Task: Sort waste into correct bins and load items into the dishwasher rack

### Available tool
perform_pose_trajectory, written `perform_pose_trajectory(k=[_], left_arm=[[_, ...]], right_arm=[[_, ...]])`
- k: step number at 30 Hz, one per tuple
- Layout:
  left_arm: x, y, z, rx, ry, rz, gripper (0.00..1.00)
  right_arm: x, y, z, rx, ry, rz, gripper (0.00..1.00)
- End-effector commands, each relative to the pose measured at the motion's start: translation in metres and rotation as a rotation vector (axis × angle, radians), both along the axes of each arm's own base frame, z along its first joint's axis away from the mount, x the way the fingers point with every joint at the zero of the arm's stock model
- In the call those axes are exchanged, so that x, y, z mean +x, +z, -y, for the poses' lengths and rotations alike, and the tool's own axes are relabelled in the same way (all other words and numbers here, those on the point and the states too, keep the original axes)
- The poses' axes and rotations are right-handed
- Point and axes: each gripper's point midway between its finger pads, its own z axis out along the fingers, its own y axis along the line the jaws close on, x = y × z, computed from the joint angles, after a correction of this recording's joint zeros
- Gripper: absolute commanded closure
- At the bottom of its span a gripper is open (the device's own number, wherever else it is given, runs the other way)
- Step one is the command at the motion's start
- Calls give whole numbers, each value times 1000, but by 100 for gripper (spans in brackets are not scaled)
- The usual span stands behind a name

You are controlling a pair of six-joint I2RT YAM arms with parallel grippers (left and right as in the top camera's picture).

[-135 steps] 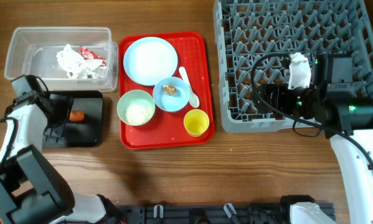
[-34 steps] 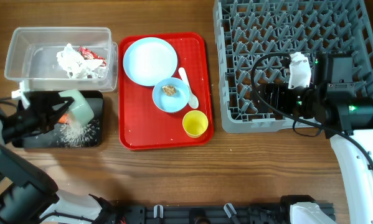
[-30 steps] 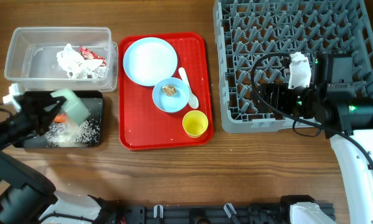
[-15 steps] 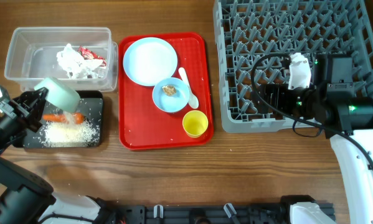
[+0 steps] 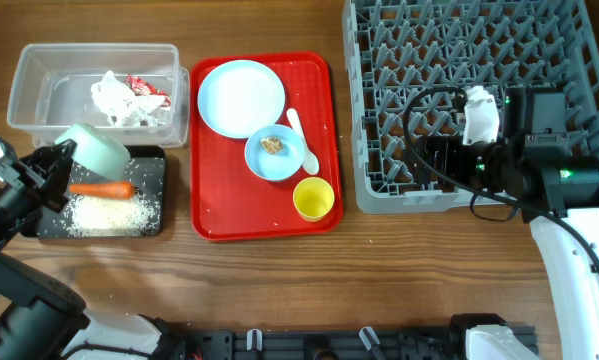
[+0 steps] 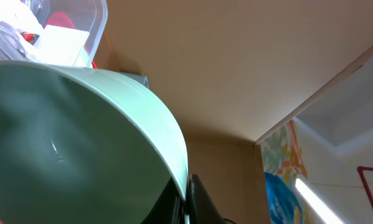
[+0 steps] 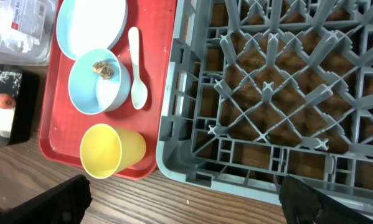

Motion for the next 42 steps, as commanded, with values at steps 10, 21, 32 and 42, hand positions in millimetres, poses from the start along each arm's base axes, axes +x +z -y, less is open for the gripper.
perform_pose_trajectory(k=[10,21,32,42], left_arm=[[-3,12,85,399,-286,86,96],[3,-81,212,1009,-656,-349,96],[-31,-123,260,1534,-639,-475,96],[-41,-157,238,1609,-514,-584,96]], right_arm=[[2,3,-4,19,10,7,0],[1,2,-4,20,8,-3,0],[1,1,-4,15,9,-2,0],[3,3,-4,16,9,11,0]])
